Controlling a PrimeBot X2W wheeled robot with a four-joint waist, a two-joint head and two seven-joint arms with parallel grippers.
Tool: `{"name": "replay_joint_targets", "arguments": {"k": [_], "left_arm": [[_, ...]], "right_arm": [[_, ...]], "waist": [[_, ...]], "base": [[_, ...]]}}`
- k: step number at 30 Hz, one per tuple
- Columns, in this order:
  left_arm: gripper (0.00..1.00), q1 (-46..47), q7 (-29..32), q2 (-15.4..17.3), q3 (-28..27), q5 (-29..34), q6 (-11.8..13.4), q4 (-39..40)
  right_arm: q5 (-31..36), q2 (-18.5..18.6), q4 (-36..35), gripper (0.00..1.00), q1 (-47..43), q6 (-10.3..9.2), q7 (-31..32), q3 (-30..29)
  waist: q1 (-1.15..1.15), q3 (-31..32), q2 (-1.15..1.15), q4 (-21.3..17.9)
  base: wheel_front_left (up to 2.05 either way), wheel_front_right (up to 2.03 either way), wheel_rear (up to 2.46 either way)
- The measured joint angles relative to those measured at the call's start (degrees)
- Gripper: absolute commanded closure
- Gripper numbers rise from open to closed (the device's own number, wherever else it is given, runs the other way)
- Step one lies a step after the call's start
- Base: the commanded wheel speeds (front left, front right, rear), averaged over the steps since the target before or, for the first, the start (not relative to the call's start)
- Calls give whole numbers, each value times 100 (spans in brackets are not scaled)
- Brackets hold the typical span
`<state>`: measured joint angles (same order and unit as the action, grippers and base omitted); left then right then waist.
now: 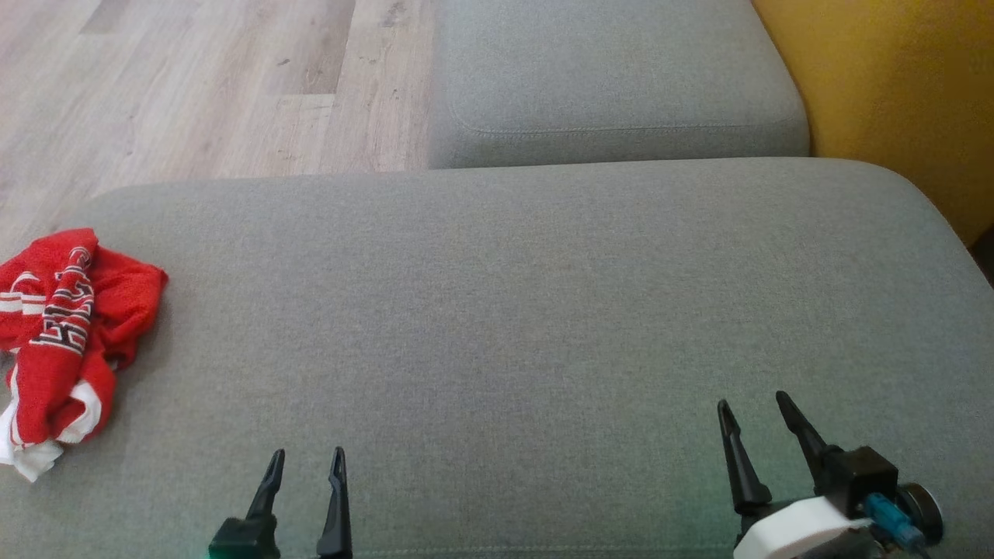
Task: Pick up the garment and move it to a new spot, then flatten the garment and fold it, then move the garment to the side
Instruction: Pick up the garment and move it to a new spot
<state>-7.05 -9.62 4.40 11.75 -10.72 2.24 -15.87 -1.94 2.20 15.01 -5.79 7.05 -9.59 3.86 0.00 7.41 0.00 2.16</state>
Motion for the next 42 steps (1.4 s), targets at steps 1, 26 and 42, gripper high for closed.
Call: {"name": "replay_joint_targets", "arguments": {"k": [1, 26, 42], "left_arm": [[0, 0, 0, 0, 0, -7, 14, 0], [0, 12, 57, 174, 66, -60, 120, 190], [0, 35, 127, 393, -110, -165, 290, 492]], "right_arm": [[0, 0, 3, 0, 0, 0, 0, 0], [-119, 3, 57, 0, 0, 0, -109, 5], [-268, 1, 277, 0, 94, 0, -254, 254]], "waist": [[0, 1, 0, 1], [0, -28, 0, 793], [0, -30, 0, 2082]], "base": [[0, 0, 0], [0, 0, 0], [0, 0, 0]]}}
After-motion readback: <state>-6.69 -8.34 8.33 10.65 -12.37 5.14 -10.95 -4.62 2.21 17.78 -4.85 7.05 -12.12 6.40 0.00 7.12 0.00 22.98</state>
